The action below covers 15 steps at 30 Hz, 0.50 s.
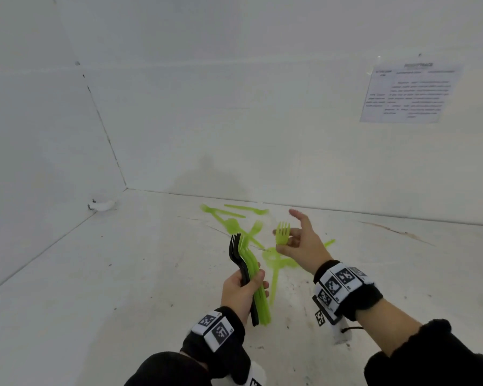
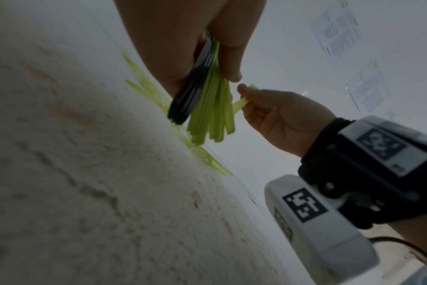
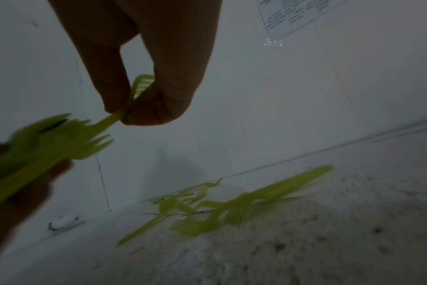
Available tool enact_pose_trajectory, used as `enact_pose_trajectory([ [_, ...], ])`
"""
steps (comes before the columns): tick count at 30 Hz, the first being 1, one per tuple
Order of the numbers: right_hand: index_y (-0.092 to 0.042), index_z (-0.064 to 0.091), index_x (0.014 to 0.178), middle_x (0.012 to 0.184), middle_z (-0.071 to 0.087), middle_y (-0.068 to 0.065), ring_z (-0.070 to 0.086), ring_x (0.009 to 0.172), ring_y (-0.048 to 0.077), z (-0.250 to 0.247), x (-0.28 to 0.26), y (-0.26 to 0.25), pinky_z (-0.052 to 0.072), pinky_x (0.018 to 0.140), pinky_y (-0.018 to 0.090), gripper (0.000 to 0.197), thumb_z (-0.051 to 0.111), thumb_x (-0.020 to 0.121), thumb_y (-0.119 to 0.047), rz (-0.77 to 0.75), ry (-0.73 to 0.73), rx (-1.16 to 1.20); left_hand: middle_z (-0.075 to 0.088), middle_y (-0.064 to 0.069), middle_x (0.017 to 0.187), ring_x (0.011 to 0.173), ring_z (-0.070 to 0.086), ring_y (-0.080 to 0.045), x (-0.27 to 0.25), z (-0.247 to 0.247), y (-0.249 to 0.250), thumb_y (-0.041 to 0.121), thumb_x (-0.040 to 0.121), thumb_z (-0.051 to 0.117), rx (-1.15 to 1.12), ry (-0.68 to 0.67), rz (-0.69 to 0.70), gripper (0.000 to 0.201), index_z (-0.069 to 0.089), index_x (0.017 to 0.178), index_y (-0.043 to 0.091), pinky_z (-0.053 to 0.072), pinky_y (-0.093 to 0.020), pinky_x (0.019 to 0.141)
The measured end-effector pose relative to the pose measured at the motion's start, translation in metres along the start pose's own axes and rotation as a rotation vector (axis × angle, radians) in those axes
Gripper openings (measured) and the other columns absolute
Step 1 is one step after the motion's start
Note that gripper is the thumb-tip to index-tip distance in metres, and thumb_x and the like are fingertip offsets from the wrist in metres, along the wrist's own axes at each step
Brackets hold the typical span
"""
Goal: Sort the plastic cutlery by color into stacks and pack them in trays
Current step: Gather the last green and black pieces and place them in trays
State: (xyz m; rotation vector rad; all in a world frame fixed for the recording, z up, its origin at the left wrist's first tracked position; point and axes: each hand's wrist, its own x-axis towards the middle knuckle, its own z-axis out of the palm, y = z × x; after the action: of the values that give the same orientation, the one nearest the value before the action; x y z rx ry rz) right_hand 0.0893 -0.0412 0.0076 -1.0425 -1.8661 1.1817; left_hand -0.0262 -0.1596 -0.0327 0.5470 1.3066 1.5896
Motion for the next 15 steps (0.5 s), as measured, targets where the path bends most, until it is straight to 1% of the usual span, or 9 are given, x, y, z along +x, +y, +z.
enact_pose_trajectory([
  [1, -0.023, 0.036, 0.134, 0.100, 0.066, 0.019, 0.065, 0.082, 0.030, 0.000, -0.004, 0.000, 0.053, 0.085, 0.039, 0.070, 0.072, 0.077, -0.005, 0.047, -0.001, 0.005, 0.064, -0.003, 0.074, 0.068, 0.061, -0.018, 0.000, 0.004, -0.002, 0.006, 0.088, 0.062, 0.016, 0.007, 0.018, 0.011, 0.064, 0.098, 0.010, 0.054, -0.028, 0.064],
  [2, -0.016, 0.041, 0.133, 0.095, 0.068, 0.023, 0.067, 0.085, 0.029, -0.001, -0.008, 0.000, 0.053, 0.087, 0.041, 0.065, 0.073, 0.077, -0.006, 0.085, -0.010, 0.029, 0.065, -0.003, 0.073, 0.068, 0.062, -0.017, 0.001, 0.009, -0.004, 0.007, 0.088, 0.062, 0.040, 0.014, 0.037, 0.010, 0.065, 0.096, 0.011, 0.053, -0.028, 0.065],
  [4, -0.010, 0.048, 0.129, 0.095, 0.068, 0.022, 0.068, 0.084, 0.029, -0.002, -0.014, 0.000, 0.054, 0.087, 0.042, 0.061, 0.074, 0.075, -0.002, 0.143, -0.039, 0.100, 0.067, -0.004, 0.073, 0.070, 0.062, -0.018, 0.001, 0.018, -0.010, 0.008, 0.087, 0.063, 0.094, 0.014, 0.061, 0.007, 0.067, 0.090, 0.013, 0.052, -0.028, 0.068],
  [5, -0.012, 0.049, 0.127, 0.093, 0.067, 0.018, 0.067, 0.081, 0.026, -0.003, -0.017, 0.000, 0.055, 0.084, 0.039, 0.059, 0.074, 0.074, -0.002, 0.151, -0.037, 0.106, 0.068, -0.007, 0.075, 0.072, 0.062, -0.021, 0.000, 0.022, -0.012, 0.008, 0.086, 0.064, 0.108, 0.005, 0.060, 0.007, 0.068, 0.087, 0.013, 0.052, -0.031, 0.071],
  [8, -0.026, 0.046, 0.117, 0.090, 0.066, 0.007, 0.062, 0.074, 0.016, -0.008, -0.026, 0.000, 0.052, 0.069, 0.022, 0.056, 0.076, 0.073, -0.008, 0.142, 0.058, 0.020, 0.071, -0.013, 0.078, 0.078, 0.066, -0.029, -0.004, 0.037, -0.021, 0.006, 0.087, 0.062, 0.094, -0.020, 0.015, 0.007, 0.068, 0.088, 0.010, 0.053, -0.044, 0.082],
  [9, -0.026, 0.047, 0.112, 0.091, 0.066, 0.007, 0.061, 0.074, 0.014, -0.011, -0.029, 0.000, 0.049, 0.065, 0.018, 0.051, 0.075, 0.073, -0.009, 0.134, 0.088, -0.013, 0.072, -0.011, 0.075, 0.077, 0.067, -0.030, -0.005, 0.042, -0.023, 0.005, 0.088, 0.061, 0.073, -0.020, -0.001, 0.007, 0.067, 0.091, 0.008, 0.054, -0.045, 0.082],
  [11, -0.021, 0.050, 0.105, 0.092, 0.066, 0.007, 0.061, 0.073, 0.015, -0.018, -0.035, 0.002, 0.046, 0.060, 0.015, 0.040, 0.072, 0.074, -0.008, 0.108, 0.140, -0.050, 0.071, -0.009, 0.074, 0.074, 0.068, -0.029, -0.007, 0.051, -0.026, 0.003, 0.088, 0.060, 0.030, -0.016, -0.019, 0.008, 0.065, 0.094, 0.005, 0.056, -0.040, 0.073],
  [13, -0.021, 0.045, 0.103, 0.091, 0.066, 0.005, 0.059, 0.069, 0.015, -0.026, -0.039, 0.005, 0.045, 0.057, 0.015, 0.039, 0.068, 0.076, -0.005, 0.080, 0.165, -0.073, 0.071, -0.010, 0.078, 0.071, 0.069, -0.025, -0.009, 0.059, -0.027, 0.002, 0.087, 0.061, 0.020, -0.016, -0.025, 0.008, 0.065, 0.093, 0.005, 0.057, -0.033, 0.065],
  [15, -0.020, 0.043, 0.101, 0.088, 0.063, 0.002, 0.057, 0.066, 0.012, -0.032, -0.042, 0.008, 0.042, 0.057, 0.012, 0.037, 0.067, 0.078, -0.004, 0.062, 0.156, -0.109, 0.070, -0.012, 0.082, 0.072, 0.069, -0.024, -0.013, 0.067, -0.030, 0.002, 0.087, 0.061, 0.016, -0.032, -0.029, 0.009, 0.064, 0.095, 0.005, 0.057, -0.030, 0.062],
])
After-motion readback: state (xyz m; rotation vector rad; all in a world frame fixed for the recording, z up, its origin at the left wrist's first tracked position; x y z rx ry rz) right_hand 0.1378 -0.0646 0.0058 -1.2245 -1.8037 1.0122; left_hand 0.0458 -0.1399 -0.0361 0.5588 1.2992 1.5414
